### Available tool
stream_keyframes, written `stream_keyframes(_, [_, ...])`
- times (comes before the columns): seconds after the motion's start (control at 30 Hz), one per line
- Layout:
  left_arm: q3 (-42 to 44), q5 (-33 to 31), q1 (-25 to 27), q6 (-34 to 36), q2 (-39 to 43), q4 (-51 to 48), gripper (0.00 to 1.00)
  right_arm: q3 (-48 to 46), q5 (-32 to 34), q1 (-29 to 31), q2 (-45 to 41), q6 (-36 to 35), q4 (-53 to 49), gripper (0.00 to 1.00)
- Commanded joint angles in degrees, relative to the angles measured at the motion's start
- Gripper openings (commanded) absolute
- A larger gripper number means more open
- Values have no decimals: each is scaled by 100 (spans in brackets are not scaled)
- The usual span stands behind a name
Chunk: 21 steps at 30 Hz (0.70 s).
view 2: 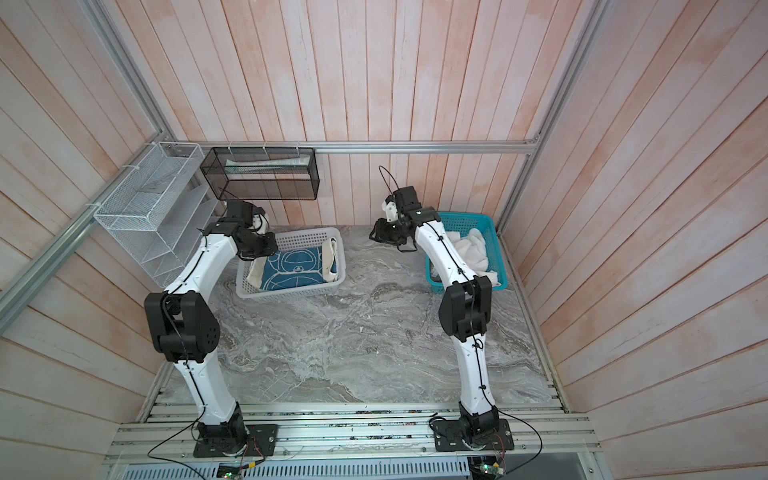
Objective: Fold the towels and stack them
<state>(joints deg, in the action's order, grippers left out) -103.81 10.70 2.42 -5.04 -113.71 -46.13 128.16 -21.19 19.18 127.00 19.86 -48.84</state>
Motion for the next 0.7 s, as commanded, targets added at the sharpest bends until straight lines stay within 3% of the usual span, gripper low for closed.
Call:
stream_keyframes(0.0, [180,690,343,-456,-514,591,26,-809,1029,-708,-747,-518,-660,47])
stream_keyframes(0.27, [-280,1180,898,-605,-1645,1177,24,-2845,1547,-1977,-2189,-738,-479,51])
stream_keyframes(0.4, [-634,1094,840,-384,-2188,1223,27,-3424,1509,-2081,-2698,-822,-333,53])
stream_keyframes(0.67, [-1381,919,366,360,-2769,818,33,-3804,2289,-2133,-3083,-773,-312,57])
